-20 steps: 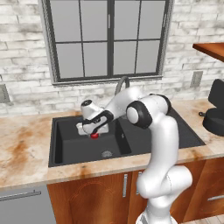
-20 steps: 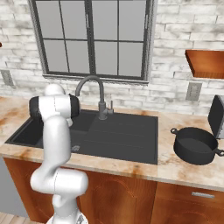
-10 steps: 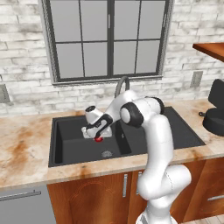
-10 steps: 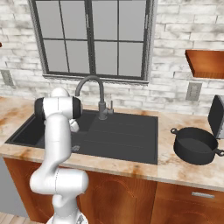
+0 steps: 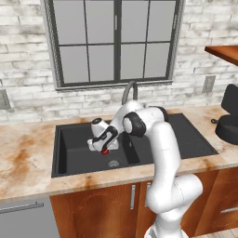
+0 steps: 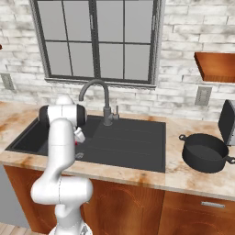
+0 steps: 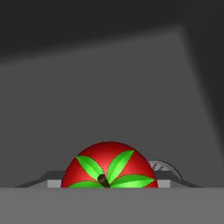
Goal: Dump the tomato from the pot into the sink. Then turn on the water and wash the tomato. Then turn off the water and put the tomato back in the pot.
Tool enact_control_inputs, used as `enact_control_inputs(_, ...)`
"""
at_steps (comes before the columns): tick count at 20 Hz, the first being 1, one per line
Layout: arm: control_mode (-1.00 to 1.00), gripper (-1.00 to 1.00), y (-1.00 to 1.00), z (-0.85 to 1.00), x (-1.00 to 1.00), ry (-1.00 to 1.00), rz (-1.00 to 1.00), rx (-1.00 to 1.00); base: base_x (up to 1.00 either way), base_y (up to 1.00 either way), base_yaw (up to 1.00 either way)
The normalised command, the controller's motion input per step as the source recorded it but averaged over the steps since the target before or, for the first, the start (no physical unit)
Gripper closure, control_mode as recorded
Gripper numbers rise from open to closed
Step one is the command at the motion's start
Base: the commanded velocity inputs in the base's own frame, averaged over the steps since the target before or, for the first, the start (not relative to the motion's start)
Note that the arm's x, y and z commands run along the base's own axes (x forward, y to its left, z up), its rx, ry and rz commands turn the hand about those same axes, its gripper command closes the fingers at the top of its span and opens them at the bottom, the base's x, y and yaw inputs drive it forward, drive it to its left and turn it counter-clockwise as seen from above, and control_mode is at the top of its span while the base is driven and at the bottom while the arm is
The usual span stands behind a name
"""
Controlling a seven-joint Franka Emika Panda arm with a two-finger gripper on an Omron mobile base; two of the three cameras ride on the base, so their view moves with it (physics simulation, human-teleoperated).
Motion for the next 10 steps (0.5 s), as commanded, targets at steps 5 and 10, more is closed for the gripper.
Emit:
enact_control_inputs(5, -1.0, 1.0, 0.0, -0.38, 0.1, 0.0, 0.0, 0.0, 0.0, 0.0, 0.0)
enact_control_inputs(10, -1.0, 1.0, 0.0, -0.34, 0.05, 0.0, 0.0, 0.0, 0.0, 0.0, 0.0)
